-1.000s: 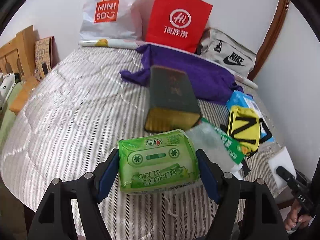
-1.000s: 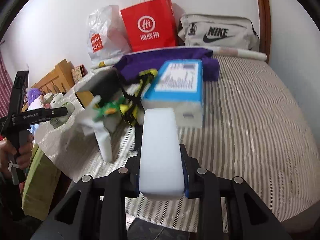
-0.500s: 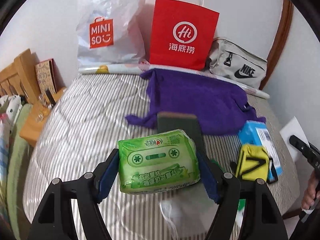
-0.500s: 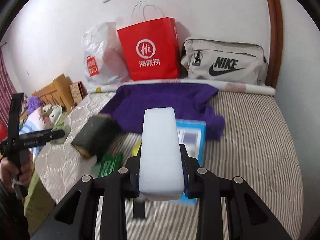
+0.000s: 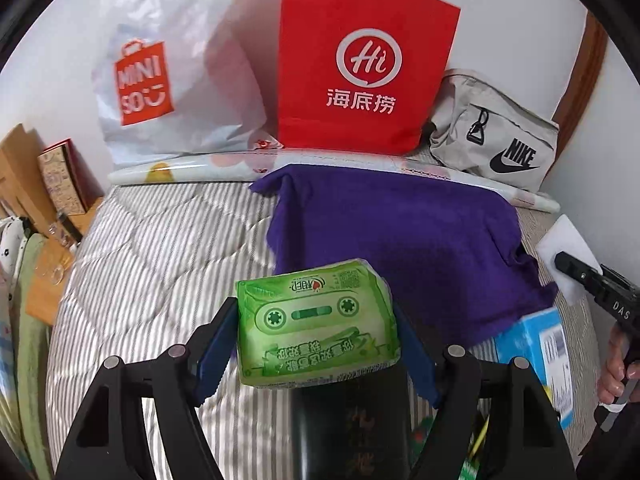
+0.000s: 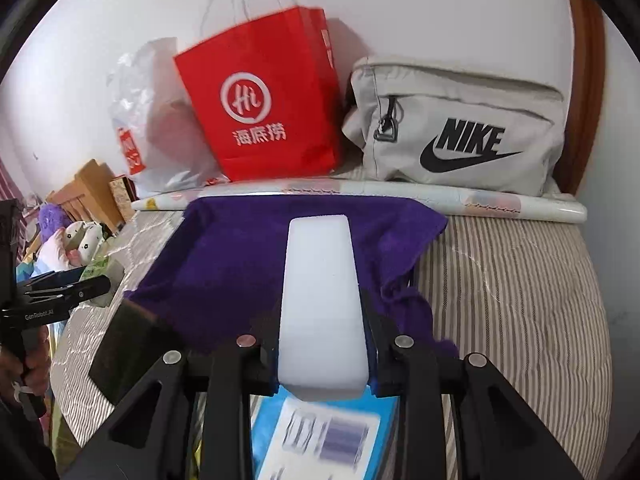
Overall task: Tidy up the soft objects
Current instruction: 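Carry the sponge with the right gripper while the left gripper carries the pack to the purple towel, then open the left gripper over the towel while the right gripper releases the sponge onto it, then move the left gripper to the white mesh bag and grasp it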
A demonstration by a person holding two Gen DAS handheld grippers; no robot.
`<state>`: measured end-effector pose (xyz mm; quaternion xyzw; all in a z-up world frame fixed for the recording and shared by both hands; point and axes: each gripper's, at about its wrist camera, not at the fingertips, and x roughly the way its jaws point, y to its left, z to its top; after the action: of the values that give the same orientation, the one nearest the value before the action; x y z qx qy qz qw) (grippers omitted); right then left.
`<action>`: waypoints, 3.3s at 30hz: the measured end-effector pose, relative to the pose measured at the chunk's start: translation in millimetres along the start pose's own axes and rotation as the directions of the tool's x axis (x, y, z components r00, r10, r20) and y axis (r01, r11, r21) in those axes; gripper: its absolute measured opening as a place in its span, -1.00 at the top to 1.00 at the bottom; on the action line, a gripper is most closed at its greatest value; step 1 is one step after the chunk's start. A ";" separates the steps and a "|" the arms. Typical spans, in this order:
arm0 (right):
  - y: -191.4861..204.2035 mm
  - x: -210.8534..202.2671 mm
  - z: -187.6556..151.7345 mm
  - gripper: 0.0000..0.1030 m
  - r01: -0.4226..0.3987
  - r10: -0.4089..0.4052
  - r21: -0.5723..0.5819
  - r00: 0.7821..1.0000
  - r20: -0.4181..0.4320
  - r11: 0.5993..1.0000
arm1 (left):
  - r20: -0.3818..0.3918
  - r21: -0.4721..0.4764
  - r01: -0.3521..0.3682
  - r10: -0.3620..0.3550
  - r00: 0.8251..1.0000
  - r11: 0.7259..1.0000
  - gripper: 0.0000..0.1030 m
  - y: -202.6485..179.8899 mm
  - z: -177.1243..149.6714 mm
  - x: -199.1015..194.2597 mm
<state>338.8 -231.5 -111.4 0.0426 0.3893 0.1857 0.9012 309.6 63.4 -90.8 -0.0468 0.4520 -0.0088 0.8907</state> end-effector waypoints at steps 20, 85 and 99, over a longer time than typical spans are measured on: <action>-24.5 90.4 18.2 0.41 0.038 -0.048 -0.059 0.981 -0.188 0.998 | -0.093 0.019 0.053 -0.051 0.994 0.998 -0.45 -7.4 71.6 108.9; 68.6 -143.8 -165.4 -0.80 0.082 -0.079 -0.054 0.995 0.055 0.995 | -0.132 -0.056 0.208 -0.214 0.968 0.976 -0.71 -3.1 -174.8 -36.5; 70.9 -134.0 -189.1 -0.80 0.026 -0.026 0.012 1.000 0.009 1.000 | -0.117 -0.029 0.246 -0.248 0.962 0.969 -0.93 -28.6 -183.9 -11.6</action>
<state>97.6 -227.8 -134.8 0.0439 0.3868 0.1716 0.9050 155.3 21.7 -186.8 -0.1088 0.4952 -0.1194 0.8537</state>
